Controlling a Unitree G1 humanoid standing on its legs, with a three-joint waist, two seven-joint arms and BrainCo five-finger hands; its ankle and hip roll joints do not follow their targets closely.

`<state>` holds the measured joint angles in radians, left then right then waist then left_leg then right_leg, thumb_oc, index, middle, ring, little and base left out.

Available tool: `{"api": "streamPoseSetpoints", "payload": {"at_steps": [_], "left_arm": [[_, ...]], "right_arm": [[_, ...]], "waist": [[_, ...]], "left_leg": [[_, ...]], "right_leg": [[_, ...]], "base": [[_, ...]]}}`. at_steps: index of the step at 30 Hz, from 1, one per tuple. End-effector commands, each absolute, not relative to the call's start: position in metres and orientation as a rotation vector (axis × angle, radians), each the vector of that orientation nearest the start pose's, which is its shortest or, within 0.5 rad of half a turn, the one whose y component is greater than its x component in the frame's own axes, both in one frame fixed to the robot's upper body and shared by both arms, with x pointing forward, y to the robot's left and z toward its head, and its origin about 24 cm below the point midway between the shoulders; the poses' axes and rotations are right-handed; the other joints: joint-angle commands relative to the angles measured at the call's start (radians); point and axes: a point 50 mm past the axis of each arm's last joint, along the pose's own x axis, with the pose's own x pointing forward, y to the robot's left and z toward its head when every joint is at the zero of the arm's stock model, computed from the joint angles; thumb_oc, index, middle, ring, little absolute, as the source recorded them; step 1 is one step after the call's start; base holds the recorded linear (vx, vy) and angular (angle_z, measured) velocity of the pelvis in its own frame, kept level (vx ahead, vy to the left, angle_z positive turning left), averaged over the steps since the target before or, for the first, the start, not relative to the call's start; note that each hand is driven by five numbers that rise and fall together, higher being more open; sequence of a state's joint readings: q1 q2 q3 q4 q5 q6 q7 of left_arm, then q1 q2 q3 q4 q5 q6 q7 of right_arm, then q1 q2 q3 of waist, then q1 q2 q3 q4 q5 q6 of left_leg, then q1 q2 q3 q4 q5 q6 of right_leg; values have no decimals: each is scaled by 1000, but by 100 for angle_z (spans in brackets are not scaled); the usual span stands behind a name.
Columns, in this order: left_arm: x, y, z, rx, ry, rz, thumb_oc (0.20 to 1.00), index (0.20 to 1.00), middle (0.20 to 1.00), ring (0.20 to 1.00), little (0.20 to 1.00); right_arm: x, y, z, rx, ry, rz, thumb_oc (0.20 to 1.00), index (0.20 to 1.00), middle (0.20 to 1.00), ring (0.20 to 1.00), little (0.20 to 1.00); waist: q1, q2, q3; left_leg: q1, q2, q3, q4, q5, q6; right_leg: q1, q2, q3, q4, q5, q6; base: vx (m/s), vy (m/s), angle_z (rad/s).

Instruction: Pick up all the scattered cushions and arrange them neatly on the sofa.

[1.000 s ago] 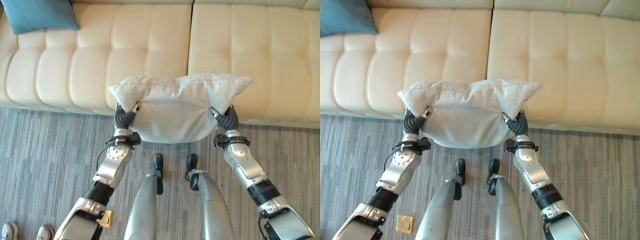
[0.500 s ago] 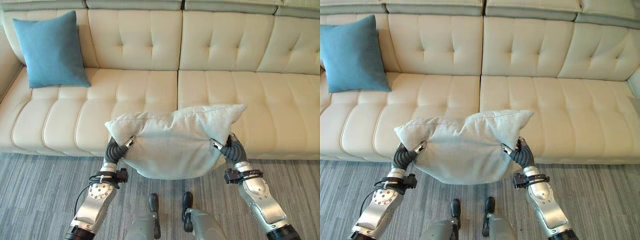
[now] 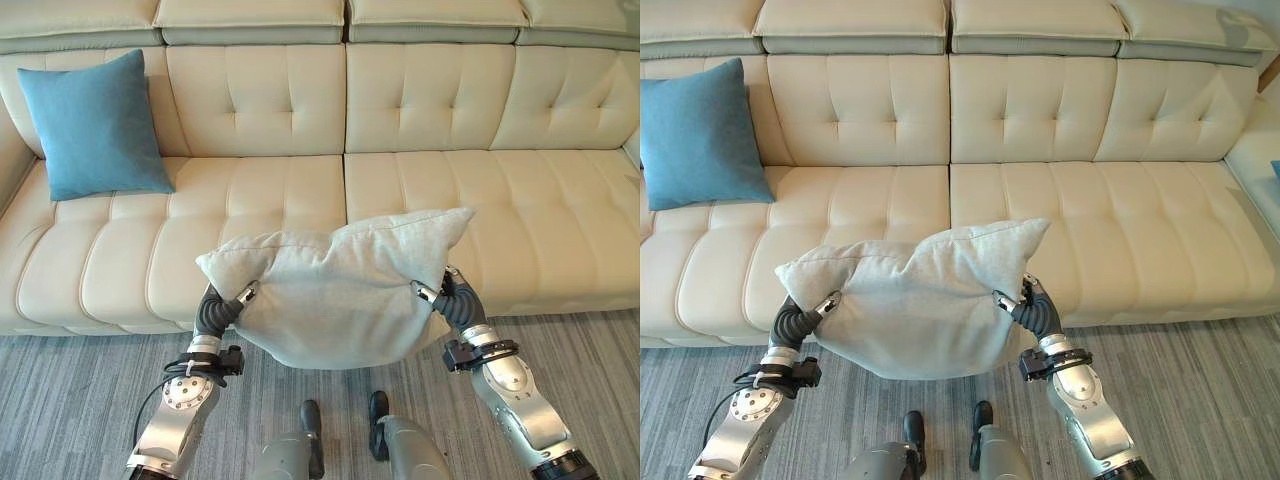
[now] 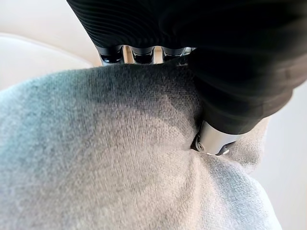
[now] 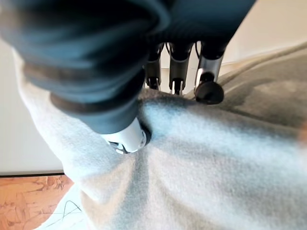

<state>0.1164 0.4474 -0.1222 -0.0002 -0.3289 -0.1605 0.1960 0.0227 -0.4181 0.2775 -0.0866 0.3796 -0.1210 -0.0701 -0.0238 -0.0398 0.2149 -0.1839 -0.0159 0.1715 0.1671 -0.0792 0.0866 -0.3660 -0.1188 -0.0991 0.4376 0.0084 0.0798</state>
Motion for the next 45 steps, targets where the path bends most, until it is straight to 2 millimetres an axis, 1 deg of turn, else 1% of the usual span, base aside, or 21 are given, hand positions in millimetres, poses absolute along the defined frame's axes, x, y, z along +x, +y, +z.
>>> {"api": "streamPoseSetpoints", "payload": {"at_steps": [1, 5, 6, 8, 9, 10, 11, 12, 13, 14, 16, 17, 19, 20, 23, 26, 28, 31, 34, 43, 45], "left_arm": [[235, 208, 85, 106, -238, 9, 200, 200, 200, 200, 200], [234, 205, 83, 74, -232, 3, 200, 200, 200, 200, 200], [237, 202, 82, 63, -233, -5, 200, 200, 200, 200, 200], [239, 199, 81, 52, -232, -14, 200, 200, 200, 200, 200], [242, 193, 80, 36, -226, -43, 200, 200, 200, 200, 200], [242, 186, 75, 25, -210, -74, 200, 200, 200, 200, 200], [242, 186, 75, 24, -210, -74, 200, 200, 200, 200, 200], [242, 184, 73, 16, -203, -87, 200, 200, 200, 200, 200], [242, 184, 73, 17, -203, -86, 200, 200, 200, 200, 200], [243, 183, 73, 15, -201, -99, 200, 200, 200, 200, 200], [244, 183, 73, 1, -198, -98, 200, 200, 200, 200, 200], [243, 185, 71, 1, -189, -89, 200, 200, 200, 200, 200], [245, 184, 71, 5, -184, -94, 200, 200, 200, 200, 200], [246, 183, 70, 6, -178, -99, 200, 200, 200, 200, 200], [245, 183, 67, 27, -167, -103, 200, 200, 200, 200, 200], [246, 185, 68, 49, -170, -95, 200, 200, 200, 200, 200], [246, 186, 69, 54, -173, -88, 200, 200, 200, 200, 200], [244, 188, 68, 53, -169, -74, 200, 200, 200, 200, 200], [247, 189, 68, 84, -171, -73, 200, 200, 200, 200, 200], [264, 190, 78, 107, -208, -43, 200, 200, 200, 200, 200], [277, 186, 88, 109, -247, -35, 200, 200, 200, 200, 200]], "right_arm": [[248, -127, 116, 159, -359, 398, 200, 200, 200, 200, 200], [248, -126, 116, 167, -353, 423, 200, 200, 200, 200, 200], [248, -128, 116, 163, -349, 425, 200, 200, 200, 200, 200], [248, -128, 115, 167, -347, 426, 200, 200, 200, 200, 200], [245, -129, 113, 188, -332, 431, 200, 200, 200, 200, 200], [242, -131, 108, 185, -308, 442, 200, 200, 200, 200, 200], [241, -131, 108, 185, -307, 442, 200, 200, 200, 200, 200], [241, -138, 107, 144, -307, 439, 200, 200, 200, 200, 200], [241, -137, 107, 144, -308, 439, 200, 200, 200, 200, 200], [242, -140, 109, 130, -313, 436, 200, 200, 200, 200, 200], [242, -147, 110, 109, -315, 416, 200, 200, 200, 200, 200], [242, -152, 109, 99, -310, 397, 200, 200, 200, 200, 200], [241, -158, 108, 83, -299, 375, 200, 200, 200, 200, 200], [242, -159, 108, 85, -300, 363, 200, 200, 200, 200, 200], [241, -163, 109, 75, -307, 344, 200, 200, 200, 200, 200], [243, -164, 108, 76, -305, 323, 200, 200, 200, 200, 200], [244, -165, 107, 74, -301, 312, 200, 200, 200, 200, 200], [245, -161, 107, 62, -308, 320, 200, 200, 200, 200, 200], [250, -156, 108, 23, -313, 329, 200, 200, 200, 200, 200], [272, -137, 124, 2, -380, 342, 200, 200, 200, 200, 200], [285, -124, 138, 21, -429, 353, 200, 200, 200, 200, 200]], "waist": [[0, 7, 5], [-17, 11, 4], [-35, 22, 6], [-46, 31, 7], [-62, 32, -6], [-80, 41, -30], [-81, 42, -30], [-94, 64, -42], [-96, 61, -43], [-100, 62, -47], [-102, 61, -48], [-104, 67, -53], [-96, 55, -51], [-91, 51, -48], [-72, 32, -34], [-52, 25, -23], [-46, 25, -21], [-35, 36, -41], [-28, 36, -69], [1, 32, -109], [12, 31, -100]], "left_leg": [[108, -4, -32, 15, -133, -15], [166, -25, -41, -16, -155, -24], [213, -33, -62, -30, -176, -34], [246, -29, -73, -39, -190, -45], [297, -25, -90, -48, -204, -70], [324, 2, -97, -21, -165, -111], [324, 4, -98, -20, -165, -112], [290, 52, -93, 134, -60, -159], [286, 48, -95, 133, -57, -159], [231, 85, -83, 259, 19, -181], [157, 129, -47, 420, 82, -171], [152, 156, -22, 441, 95, -165], [80, 154, -5, 482, 56, -140], [29, 142, -1, 473, 19, -127], [-55, 133, 2, 363, -17, -117], [-95, 108, -52, 204, 26, -141], [-110, 106, -65, 176, 45, -149], [-26, 103, -83, 38, 40, -151], [38, 85, -79, -20, 42, -148], [146, 57, -59, -136, 39, -129], [132, 52, -60, -143, 43, -126]], "right_leg": [[32, -42, 5, -101, 43, 72], [-24, -14, -10, -246, 66, 79], [-63, 2, -7, -331, 99, 94], [-74, 8, -4, -364, 111, 100], [-79, 3, 13, -384, 121, 104], [-46, 11, 33, -353, 140, 84], [-45, 12, 31, -352, 140, 83], [-8, 31, 10, -328, 123, 50], [-9, 27, 10, -331, 126, 50], [21, 30, -1, -325, 101, 26], [61, 49, -9, -318, 53, -22], [85, 68, -10, -314, 26, -39], [124, 71, 3, -314, -2, -52], [144, 69, 7, -315, -15, -51], [195, 62, 22, -318, -34, -43], [233, 64, 34, -329, -42, -36], [249, 64, 35, -335, -45, -34], [279, 79, 50, -337, -57, -28], [301, 70, 58, -364, -49, -20], [362, 38, 58, -425, -33, 6], [344, 31, 54, -427, -24, 12]], "base": [[203, 0, -8], [223, -16, -1], [510, -98, 2], [433, -125, 24], [596, -270, 52], [589, -274, 62], [576, -363, 79], [268, -211, 85], [364, -308, 68], [181, -200, 59], [290, -269, 39], [298, -223, -27], [282, -156, -35], [256, -82, -25], [229, -13, -15], [171, 32, -26], [145, 52, -17], [205, 98, -23], [213, 114, -22], [85, 79, 1], [-38, 34, 5]]}}
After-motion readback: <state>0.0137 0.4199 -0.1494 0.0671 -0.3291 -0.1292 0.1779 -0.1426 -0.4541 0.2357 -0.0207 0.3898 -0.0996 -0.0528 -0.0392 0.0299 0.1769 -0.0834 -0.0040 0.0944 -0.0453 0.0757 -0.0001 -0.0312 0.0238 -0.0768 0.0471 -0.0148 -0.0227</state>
